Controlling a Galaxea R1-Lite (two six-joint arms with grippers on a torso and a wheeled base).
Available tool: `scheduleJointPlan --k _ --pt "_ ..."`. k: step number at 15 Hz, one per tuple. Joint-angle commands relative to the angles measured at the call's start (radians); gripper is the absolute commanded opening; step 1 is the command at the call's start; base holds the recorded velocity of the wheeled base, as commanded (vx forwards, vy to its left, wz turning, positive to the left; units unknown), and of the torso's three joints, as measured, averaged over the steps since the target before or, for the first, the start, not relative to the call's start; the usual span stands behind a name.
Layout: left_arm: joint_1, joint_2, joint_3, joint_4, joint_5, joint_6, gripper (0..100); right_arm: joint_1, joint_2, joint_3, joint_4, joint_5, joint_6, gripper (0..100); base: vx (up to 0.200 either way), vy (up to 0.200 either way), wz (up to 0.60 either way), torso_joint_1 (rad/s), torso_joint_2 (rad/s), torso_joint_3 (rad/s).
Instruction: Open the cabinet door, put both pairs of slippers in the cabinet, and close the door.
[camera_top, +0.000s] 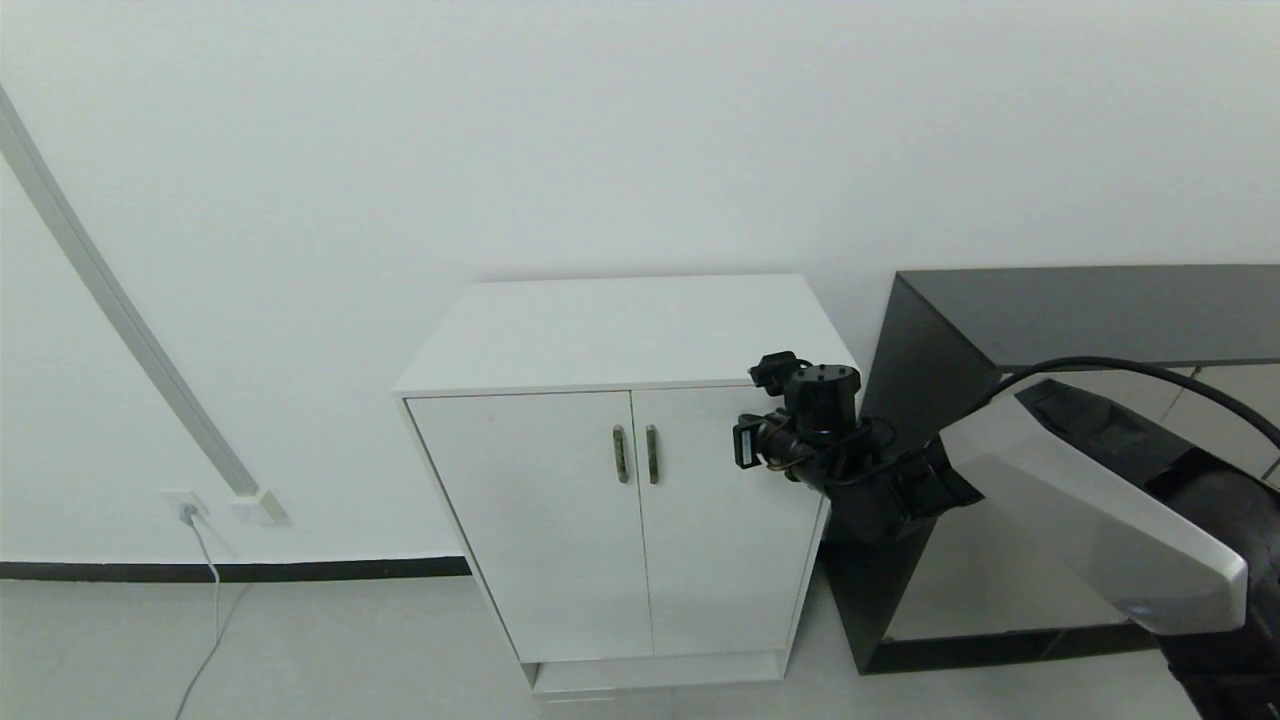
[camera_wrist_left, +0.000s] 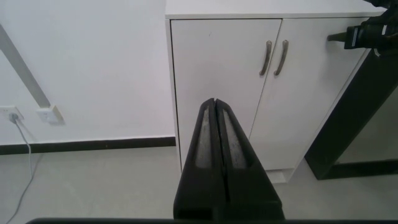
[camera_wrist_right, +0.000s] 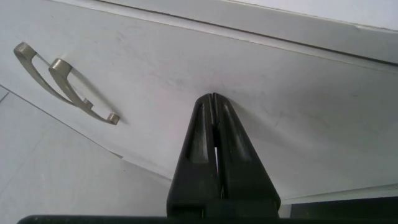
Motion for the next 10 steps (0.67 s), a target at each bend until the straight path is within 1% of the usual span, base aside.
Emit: scheduleJointPlan --k 1,7,10 --pt "0.000 0.001 0.000 0.000 0.000 -0.001 0 -0.003 0.005 -0.004 -0.001 -0.002 -0.001 0 0.000 0.000 0.00 0.000 0.00 0.000" --pt "0.000 0.001 0.000 0.000 0.002 -0.001 0 -0.009 0.006 -0.007 -0.002 -0.002 -0.001 0 0.000 0.000 0.00 0.000 0.00 0.000" --pt "0.000 0.001 0.000 0.000 0.002 -0.005 0 -0.001 -0.035 0.039 -0.007 -0.003 -0.001 0 0.000 0.000 0.00 0.000 0.00 0.000"
